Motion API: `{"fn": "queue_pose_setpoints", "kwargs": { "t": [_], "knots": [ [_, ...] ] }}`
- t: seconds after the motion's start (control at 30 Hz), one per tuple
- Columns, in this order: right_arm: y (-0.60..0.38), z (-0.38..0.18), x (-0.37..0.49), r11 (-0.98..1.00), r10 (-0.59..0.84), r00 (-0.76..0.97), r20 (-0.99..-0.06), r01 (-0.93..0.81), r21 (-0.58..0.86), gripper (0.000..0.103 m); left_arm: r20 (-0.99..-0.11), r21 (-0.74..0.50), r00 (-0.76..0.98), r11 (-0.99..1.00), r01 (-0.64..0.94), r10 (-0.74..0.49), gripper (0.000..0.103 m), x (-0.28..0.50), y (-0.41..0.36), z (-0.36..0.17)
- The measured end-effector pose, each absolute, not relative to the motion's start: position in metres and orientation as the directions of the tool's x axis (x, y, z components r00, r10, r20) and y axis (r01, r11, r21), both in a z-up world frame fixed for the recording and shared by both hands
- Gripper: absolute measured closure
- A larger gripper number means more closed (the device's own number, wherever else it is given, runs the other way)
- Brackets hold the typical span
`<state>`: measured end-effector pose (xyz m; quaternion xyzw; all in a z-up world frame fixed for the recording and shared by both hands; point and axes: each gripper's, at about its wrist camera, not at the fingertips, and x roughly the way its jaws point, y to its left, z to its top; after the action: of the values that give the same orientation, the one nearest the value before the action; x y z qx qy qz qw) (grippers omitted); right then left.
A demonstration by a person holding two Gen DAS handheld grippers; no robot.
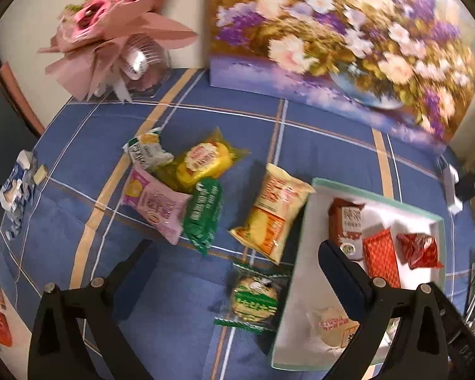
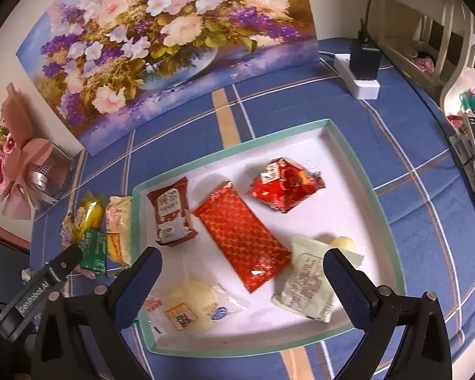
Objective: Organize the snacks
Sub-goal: 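Lift both tools out of the tray back over the snack pile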
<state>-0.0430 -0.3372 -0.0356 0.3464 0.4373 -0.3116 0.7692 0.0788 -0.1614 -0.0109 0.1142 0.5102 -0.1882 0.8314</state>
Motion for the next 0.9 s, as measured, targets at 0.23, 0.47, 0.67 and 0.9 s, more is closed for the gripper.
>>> {"fn": "queue_pose_setpoints", "kwargs": {
  "t": [0.23, 0.47, 0.67, 0.9],
  "knots": [
    [-0.316, -0.037, -0.019, 0.602, -0.126, 0.447, -0.886, 0.744, 0.290, 0.000, -0.895, 0.020, 0.422, 0.935, 0.355, -0.142, 0.002, 0.104, -0.126, -0.010],
    [-0.288, -0.037, 0.009, 0.663, -0.093, 0.467, -0.879, 0.688, 0.295, 0.000, -0.901, 0.035, 0.426, 0.965, 0.258, -0.082, 0.002, 0.132, -0.080, -0.011],
    [-0.255, -0.040, 0.041, 0.730, -0.066, 0.479, -0.876, 0.621, 0.285, 0.007, -0.908, 0.020, 0.414, 0.980, 0.197, -0.064, 0.002, 0.152, -0.047, -0.013],
    [-0.223, -0.058, 0.071, 0.768, 0.008, 0.454, -0.891, 0.568, 0.296, 0.017, -0.933, 0.002, 0.354, 0.979, 0.203, -0.072, 0.002, 0.162, -0.036, -0.033]
  ]
}}
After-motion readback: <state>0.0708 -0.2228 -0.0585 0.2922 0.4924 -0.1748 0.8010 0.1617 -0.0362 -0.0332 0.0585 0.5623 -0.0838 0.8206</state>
